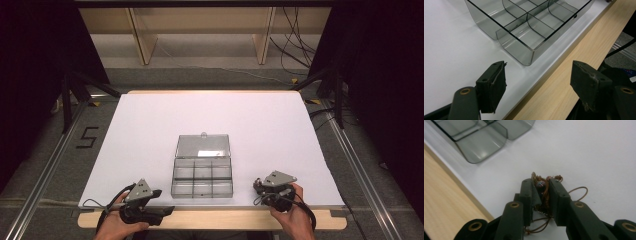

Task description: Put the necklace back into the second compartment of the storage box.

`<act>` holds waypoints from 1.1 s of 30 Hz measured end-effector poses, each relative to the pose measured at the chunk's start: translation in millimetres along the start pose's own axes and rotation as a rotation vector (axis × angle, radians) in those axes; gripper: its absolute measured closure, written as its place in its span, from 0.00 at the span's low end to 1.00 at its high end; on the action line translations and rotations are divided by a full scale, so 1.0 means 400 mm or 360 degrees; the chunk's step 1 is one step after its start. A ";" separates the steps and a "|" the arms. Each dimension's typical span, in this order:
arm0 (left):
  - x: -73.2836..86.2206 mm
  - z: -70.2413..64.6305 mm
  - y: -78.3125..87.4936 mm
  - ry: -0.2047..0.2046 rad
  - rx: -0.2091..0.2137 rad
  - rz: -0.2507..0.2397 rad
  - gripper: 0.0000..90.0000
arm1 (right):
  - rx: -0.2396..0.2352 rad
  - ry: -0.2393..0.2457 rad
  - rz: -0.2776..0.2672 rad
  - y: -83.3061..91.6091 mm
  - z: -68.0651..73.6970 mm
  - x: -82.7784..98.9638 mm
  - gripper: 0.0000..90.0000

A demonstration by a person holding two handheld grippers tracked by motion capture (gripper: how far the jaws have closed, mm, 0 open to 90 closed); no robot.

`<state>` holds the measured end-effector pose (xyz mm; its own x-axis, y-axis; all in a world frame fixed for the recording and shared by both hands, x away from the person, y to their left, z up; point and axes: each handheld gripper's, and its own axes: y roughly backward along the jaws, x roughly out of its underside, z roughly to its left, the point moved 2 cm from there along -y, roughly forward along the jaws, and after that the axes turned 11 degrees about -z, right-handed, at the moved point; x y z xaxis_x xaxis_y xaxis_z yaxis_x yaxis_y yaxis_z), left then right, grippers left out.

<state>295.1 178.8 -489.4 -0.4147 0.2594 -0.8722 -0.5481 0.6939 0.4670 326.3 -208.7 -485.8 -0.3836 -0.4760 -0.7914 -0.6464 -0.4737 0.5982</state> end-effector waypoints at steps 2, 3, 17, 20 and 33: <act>0.001 0.002 -0.001 -0.0012 0.0012 0.0005 0.31 | -0.0010 -0.0028 -0.0004 -0.005 -0.003 0.000 0.83; 0.000 0.001 0.001 -0.0017 0.0005 0.0019 0.31 | -0.0004 -0.0002 -0.0006 -0.007 -0.004 -0.001 0.83; -0.001 0.003 0.001 -0.0001 0.0003 0.0011 0.31 | -0.0034 -0.0032 -0.0131 0.044 -0.033 -0.058 0.88; -0.001 0.004 -0.001 0.0009 -0.0003 0.0006 0.31 | -0.0070 -0.0048 -0.0158 0.051 -0.028 -0.084 0.88; 0.000 0.009 0.000 0.0029 -0.0004 0.0013 0.29 | -0.0205 0.0028 -0.0235 0.050 -0.027 -0.210 0.88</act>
<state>297.9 181.0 -489.9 -0.4320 0.2527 -0.8657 -0.5467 0.6901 0.4742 352.5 -186.1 -406.2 -0.2783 -0.4067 -0.8701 -0.6047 -0.6297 0.4877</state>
